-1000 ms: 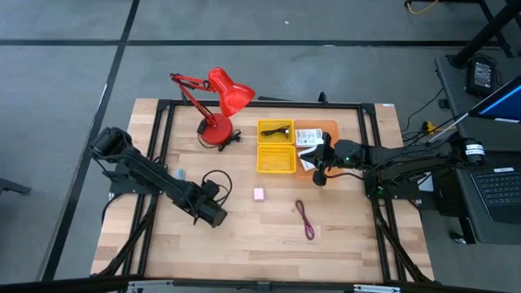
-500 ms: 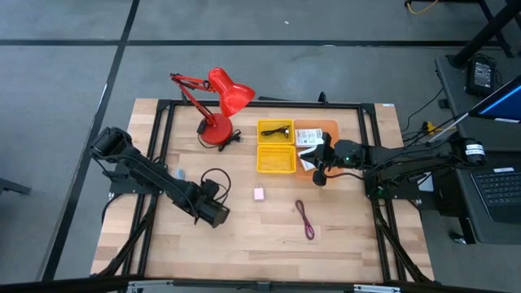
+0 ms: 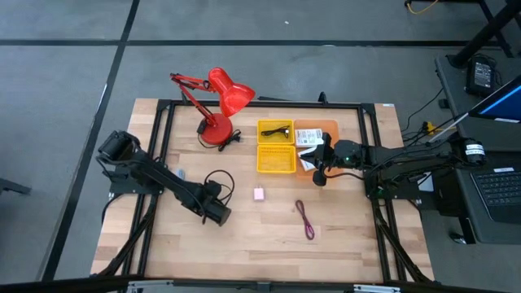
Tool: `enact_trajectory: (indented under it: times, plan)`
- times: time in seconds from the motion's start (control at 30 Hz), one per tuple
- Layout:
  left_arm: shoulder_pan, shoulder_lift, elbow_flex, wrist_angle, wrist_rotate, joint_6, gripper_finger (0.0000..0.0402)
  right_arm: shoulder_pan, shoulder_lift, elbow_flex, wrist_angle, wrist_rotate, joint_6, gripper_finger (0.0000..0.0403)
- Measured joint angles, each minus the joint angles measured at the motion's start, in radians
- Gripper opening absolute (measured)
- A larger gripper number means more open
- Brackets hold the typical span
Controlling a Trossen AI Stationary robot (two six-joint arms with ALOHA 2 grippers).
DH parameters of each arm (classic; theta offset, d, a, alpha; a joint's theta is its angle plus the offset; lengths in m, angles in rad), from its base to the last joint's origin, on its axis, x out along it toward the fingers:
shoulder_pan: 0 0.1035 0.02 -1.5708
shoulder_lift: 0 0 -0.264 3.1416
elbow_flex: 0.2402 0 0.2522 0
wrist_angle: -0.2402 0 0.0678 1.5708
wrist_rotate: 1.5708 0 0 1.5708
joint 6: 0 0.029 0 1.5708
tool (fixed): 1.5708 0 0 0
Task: Pick and place items into bin
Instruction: Put the green charger adapter into the bottom yellow bin
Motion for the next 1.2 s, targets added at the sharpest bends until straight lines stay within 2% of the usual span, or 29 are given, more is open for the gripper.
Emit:
enact_trajectory:
  times: [0.27,0.53,0.77,1.0,1.2]
  plan:
    - [0.008,0.022,0.000,0.003,0.010,0.047,0.0203,0.000,0.000,0.000,0.000,0.000,0.000,0.0010]
    - [0.008,0.021,0.000,0.002,0.012,0.074,0.0143,0.000,0.000,0.000,0.000,0.000,0.000,0.0010]
    - [-0.002,0.011,0.001,0.002,0.038,0.155,0.0143,0.000,0.000,0.000,0.000,0.000,0.000,0.0010]
    - [-0.002,-0.051,0.001,-0.001,0.050,0.249,0.0143,0.000,0.000,0.000,0.001,0.000,0.000,0.0010]
    - [-0.002,-0.140,0.001,0.002,-0.018,0.351,0.0143,0.000,0.000,0.000,0.001,0.000,0.000,0.0010]
